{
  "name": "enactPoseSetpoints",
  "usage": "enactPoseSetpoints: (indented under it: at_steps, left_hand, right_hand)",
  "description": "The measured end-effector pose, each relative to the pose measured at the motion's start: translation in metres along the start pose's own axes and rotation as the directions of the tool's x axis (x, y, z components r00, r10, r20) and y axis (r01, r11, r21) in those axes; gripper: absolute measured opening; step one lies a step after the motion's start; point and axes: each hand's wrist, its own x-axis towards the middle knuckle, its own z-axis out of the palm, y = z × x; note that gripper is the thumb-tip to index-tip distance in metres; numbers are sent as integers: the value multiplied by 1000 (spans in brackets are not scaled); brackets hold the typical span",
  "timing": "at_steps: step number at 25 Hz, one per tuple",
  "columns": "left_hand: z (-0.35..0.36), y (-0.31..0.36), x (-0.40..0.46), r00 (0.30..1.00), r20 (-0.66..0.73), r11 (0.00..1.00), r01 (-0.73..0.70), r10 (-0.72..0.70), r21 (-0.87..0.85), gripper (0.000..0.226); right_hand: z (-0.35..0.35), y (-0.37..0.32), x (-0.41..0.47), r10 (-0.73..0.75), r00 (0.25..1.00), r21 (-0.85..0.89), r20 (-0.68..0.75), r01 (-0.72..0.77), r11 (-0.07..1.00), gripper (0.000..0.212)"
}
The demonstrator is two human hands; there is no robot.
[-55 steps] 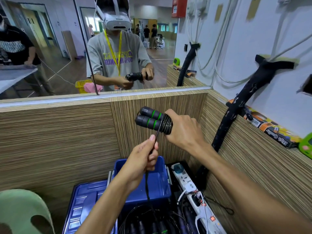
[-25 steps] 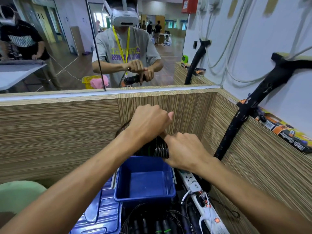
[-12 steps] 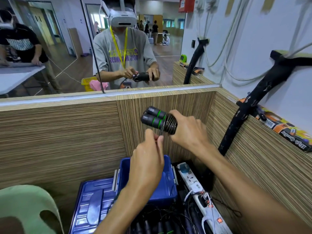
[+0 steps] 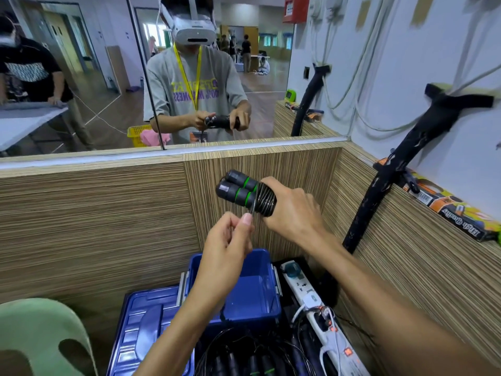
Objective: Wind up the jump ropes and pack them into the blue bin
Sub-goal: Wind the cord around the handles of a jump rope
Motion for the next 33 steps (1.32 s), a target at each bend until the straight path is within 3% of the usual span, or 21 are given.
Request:
enactPoseSetpoints:
  at_steps: [3, 7, 10, 12, 15, 17, 18, 19, 21, 23, 25, 29, 33]
  left_hand:
    - [-14, -20, 6, 990, 92, 989, 113, -104, -96, 46]
    - [-27, -50, 21, 982, 62, 980, 181, -176, -86, 53]
    - [-28, -70, 31, 979, 53, 980, 196, -197, 18, 55]
    - [-25, -69, 39, 986, 37, 983, 161, -164, 85, 50]
    - [-35, -50, 55, 985, 16, 965, 168, -174, 204, 20]
    - [-48, -35, 74, 983, 123, 957, 99, -136, 271, 7]
    - [-50, -30, 86, 982, 181, 925, -24, -48, 379, 30]
    - [-50, -22, 97, 972, 236, 818, -156, 25, 554, 54]
    - [-48, -9, 117, 903, 399, 430, -427, 159, 795, 69]
    - [-46, 8, 125, 791, 559, 112, -597, 249, 794, 68]
    - [-42, 23, 123, 733, 604, -58, -620, 314, 783, 68]
    - [-19, 36, 114, 737, 604, -196, -572, 304, 796, 61]
    - [-5, 44, 97, 825, 498, -129, -481, 268, 867, 60]
  right_hand:
    - [-6, -2, -2, -63, 997, 55, -54, 66, 996, 54]
    - [-19, -6, -12, -119, 991, 190, -67, 129, 973, 58]
    - [-24, -12, -21, -242, 969, 110, -45, 246, 963, 60]
    - [-25, -18, -27, -283, 959, 113, -29, 285, 952, 60]
    - [-27, -16, -31, -325, 945, 113, 22, 321, 940, 60]
    - [-27, -11, -32, -347, 937, 117, 45, 340, 933, 59]
    - [-26, -9, -33, -364, 929, 122, 64, 354, 927, 58]
    - [-24, -8, -35, -385, 918, 117, 91, 374, 920, 56]
    - [-20, -6, -38, -415, 898, 76, 148, 408, 910, 55]
    - [-17, -3, -40, -407, 892, 42, 198, 407, 912, 54]
    - [-13, 1, -41, -384, 894, -7, 230, 396, 918, 55]
    - [-6, 1, -40, -371, 898, -162, 236, 412, 897, 58]
    - [3, -6, -38, -324, 913, -282, 248, 388, 878, 66]
